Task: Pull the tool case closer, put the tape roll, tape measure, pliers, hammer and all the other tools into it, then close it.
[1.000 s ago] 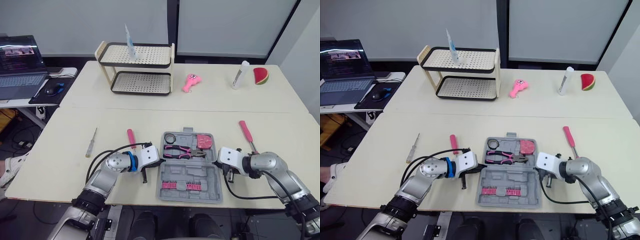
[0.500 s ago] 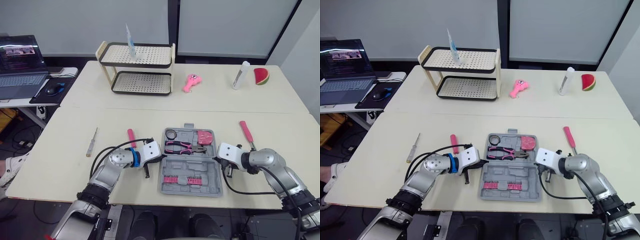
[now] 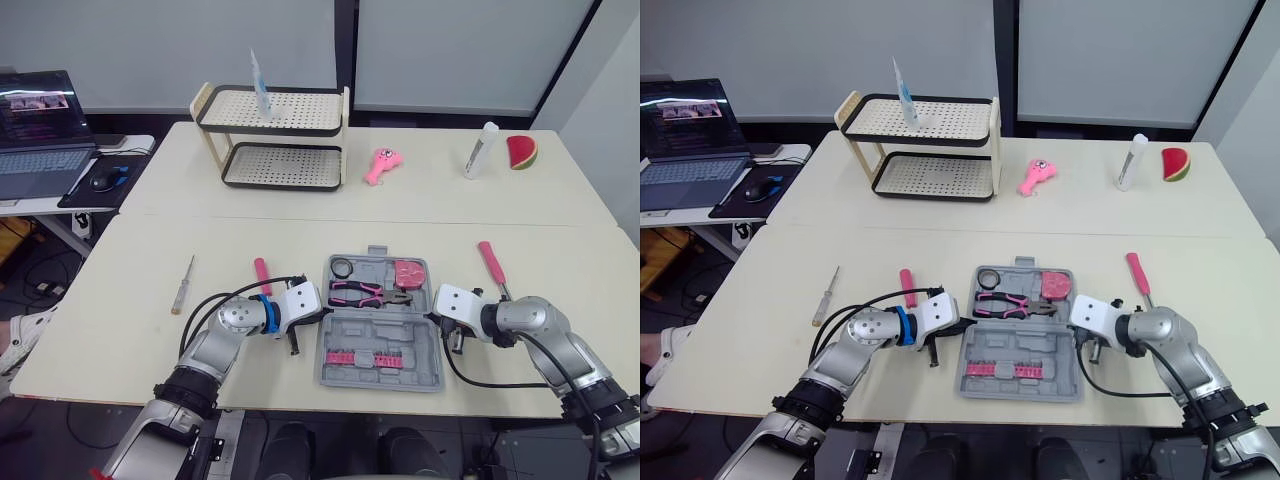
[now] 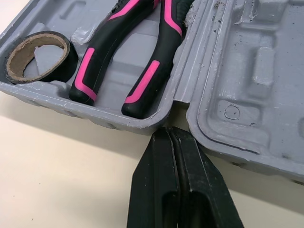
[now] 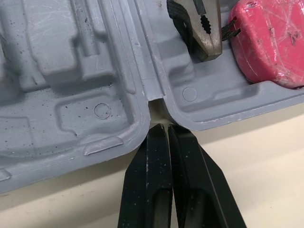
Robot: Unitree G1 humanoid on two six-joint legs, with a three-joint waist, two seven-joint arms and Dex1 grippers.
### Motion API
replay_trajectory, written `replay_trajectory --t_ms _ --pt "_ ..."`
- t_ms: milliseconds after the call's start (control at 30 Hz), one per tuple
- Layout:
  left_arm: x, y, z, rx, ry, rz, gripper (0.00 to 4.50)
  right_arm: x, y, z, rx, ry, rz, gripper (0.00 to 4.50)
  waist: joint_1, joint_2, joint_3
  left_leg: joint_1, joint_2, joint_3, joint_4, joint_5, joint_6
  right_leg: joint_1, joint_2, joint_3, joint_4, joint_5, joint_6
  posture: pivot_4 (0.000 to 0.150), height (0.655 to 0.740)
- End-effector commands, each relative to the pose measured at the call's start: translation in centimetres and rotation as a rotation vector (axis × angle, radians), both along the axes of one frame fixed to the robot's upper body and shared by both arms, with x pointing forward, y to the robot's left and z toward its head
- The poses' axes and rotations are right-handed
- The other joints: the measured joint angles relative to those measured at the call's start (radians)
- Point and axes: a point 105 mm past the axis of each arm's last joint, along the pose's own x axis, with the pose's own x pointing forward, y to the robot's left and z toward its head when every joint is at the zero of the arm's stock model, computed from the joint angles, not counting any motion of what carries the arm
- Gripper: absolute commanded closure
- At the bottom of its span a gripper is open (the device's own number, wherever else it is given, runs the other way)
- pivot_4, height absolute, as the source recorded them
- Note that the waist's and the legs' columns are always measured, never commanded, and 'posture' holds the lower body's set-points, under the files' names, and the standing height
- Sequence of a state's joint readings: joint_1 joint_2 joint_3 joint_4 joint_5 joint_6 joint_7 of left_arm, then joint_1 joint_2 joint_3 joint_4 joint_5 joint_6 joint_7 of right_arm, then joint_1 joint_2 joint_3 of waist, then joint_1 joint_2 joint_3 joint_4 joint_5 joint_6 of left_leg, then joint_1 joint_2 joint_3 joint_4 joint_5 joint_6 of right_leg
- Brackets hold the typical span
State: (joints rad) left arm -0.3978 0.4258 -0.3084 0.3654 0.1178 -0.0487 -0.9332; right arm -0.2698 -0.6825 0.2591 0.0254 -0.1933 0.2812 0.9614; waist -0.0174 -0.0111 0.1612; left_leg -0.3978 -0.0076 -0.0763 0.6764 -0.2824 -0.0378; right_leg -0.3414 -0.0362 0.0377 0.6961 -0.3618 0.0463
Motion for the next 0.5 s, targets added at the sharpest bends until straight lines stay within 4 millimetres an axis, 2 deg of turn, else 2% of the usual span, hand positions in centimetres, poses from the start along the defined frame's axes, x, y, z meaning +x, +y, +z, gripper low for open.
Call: replay_trajectory --t_ms 33,300,500 --pt "-0.3 -1.4 0.0 -0.012 -0.007 -0.039 4.48 -0.1 2.2 0.3 0.041 -0.010 0.072 4.50 0.000 0.000 0.000 0.000 0.000 0.000 0.000 0.000 0.000 0.000 0.000 0.000 0.000 0.000 0.000 0.150 0.7290" --pt "-0.7 -1.2 -0.3 -0.004 0.002 -0.047 4.48 -0.1 1.7 0.2 0.026 0.001 0.057 4.50 -0.001 0.000 0.000 0.000 0.000 0.000 0.000 0.000 0.000 0.000 0.000 0.000 0.000 0.000 0.000 0.150 0.7290" --pt "-0.7 -0.2 -0.6 0.026 0.013 -0.024 4.48 0.3 -0.4 0.2 0.000 0.002 0.002 4.50 -0.003 0.000 0.000 0.000 0.000 0.000 0.000 0.000 0.000 0.000 0.000 0.000 0.000 0.000 0.000 0.150 0.7290"
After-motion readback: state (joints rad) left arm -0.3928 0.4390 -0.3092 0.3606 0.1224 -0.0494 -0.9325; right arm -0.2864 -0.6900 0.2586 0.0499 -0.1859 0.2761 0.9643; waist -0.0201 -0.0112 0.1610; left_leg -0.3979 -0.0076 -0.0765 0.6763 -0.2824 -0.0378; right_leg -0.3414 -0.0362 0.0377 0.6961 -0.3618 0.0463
